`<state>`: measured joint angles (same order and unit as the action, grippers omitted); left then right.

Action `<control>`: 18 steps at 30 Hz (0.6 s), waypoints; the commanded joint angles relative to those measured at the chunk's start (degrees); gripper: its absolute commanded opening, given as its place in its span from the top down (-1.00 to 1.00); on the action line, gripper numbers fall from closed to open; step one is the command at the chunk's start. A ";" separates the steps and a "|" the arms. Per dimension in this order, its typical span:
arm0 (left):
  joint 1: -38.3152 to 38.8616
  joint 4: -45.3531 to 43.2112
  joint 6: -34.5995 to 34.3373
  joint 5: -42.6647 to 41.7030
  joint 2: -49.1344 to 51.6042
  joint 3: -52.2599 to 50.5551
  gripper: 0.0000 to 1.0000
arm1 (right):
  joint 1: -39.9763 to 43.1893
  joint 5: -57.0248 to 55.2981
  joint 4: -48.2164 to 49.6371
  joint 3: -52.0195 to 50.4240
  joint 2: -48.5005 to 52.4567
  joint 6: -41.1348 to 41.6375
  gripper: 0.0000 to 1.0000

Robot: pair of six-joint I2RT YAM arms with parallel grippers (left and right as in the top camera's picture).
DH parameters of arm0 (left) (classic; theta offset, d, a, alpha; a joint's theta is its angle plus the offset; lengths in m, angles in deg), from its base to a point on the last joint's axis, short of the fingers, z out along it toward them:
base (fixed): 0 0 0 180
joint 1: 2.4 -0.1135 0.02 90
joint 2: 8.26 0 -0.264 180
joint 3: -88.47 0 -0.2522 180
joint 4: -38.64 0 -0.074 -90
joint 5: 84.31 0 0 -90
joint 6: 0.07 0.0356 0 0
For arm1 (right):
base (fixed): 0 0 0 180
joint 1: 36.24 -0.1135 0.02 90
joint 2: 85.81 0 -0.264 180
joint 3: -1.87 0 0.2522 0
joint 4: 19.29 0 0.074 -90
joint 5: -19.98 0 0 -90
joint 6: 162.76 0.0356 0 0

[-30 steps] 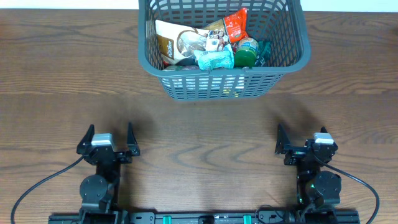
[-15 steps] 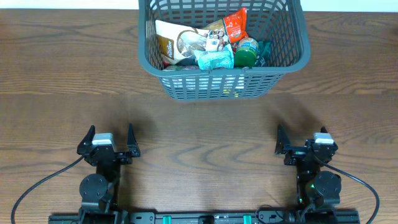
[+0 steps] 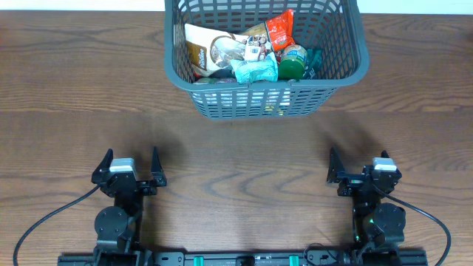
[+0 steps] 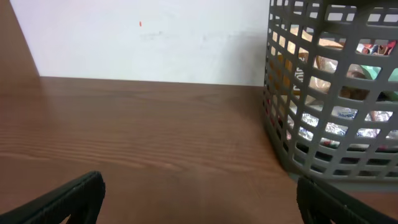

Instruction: Pack container

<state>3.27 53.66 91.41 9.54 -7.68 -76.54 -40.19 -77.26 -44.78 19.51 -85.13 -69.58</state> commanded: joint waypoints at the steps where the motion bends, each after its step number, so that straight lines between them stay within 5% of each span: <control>1: -0.24 2.40 0.15 1.33 -0.46 -1.01 -0.97 | 0.44 0.22 0.04 -0.28 -0.39 -0.70 -0.99; 18: -0.26 2.40 0.15 1.33 -0.46 -1.01 -0.97 | -0.48 0.22 0.17 -0.31 -0.42 -0.68 -0.98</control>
<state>3.27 53.66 91.41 9.54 -7.68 -76.54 -40.21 -77.26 -44.75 19.51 -85.15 -69.58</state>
